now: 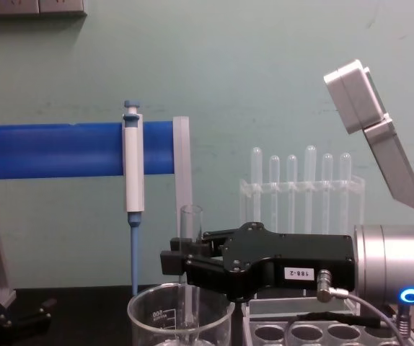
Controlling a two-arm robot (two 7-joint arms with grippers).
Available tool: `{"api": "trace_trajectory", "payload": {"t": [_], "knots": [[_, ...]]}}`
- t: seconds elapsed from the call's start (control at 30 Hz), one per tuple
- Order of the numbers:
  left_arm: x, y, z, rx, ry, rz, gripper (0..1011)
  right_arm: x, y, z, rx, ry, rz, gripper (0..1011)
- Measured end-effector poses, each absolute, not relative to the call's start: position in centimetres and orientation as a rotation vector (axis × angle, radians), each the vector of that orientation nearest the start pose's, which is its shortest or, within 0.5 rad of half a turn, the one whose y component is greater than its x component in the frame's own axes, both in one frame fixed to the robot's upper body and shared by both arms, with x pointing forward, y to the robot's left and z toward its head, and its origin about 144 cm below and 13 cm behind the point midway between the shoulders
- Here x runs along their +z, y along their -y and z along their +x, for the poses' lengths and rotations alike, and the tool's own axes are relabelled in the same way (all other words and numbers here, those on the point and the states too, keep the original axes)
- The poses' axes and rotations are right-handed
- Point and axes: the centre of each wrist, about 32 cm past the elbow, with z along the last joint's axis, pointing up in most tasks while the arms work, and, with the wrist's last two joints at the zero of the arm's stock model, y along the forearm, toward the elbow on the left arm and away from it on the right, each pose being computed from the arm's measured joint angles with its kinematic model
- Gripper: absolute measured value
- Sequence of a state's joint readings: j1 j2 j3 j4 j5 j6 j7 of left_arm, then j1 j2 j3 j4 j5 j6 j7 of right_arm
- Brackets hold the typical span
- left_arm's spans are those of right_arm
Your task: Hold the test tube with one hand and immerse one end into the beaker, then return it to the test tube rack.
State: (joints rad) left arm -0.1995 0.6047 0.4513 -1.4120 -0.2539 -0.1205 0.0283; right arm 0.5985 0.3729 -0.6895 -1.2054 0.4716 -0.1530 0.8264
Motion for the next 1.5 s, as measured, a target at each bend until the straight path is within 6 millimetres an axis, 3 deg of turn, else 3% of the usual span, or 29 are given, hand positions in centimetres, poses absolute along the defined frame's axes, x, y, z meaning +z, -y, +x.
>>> {"api": "trace_trajectory", "payload": {"t": [1.5], "knots": [[113.98, -30.97, 48.86, 1.248, 0.285, 0.304, 1000, 119.96, 19.71, 58.08, -0.29, 0.177, -0.075, 227]]}}
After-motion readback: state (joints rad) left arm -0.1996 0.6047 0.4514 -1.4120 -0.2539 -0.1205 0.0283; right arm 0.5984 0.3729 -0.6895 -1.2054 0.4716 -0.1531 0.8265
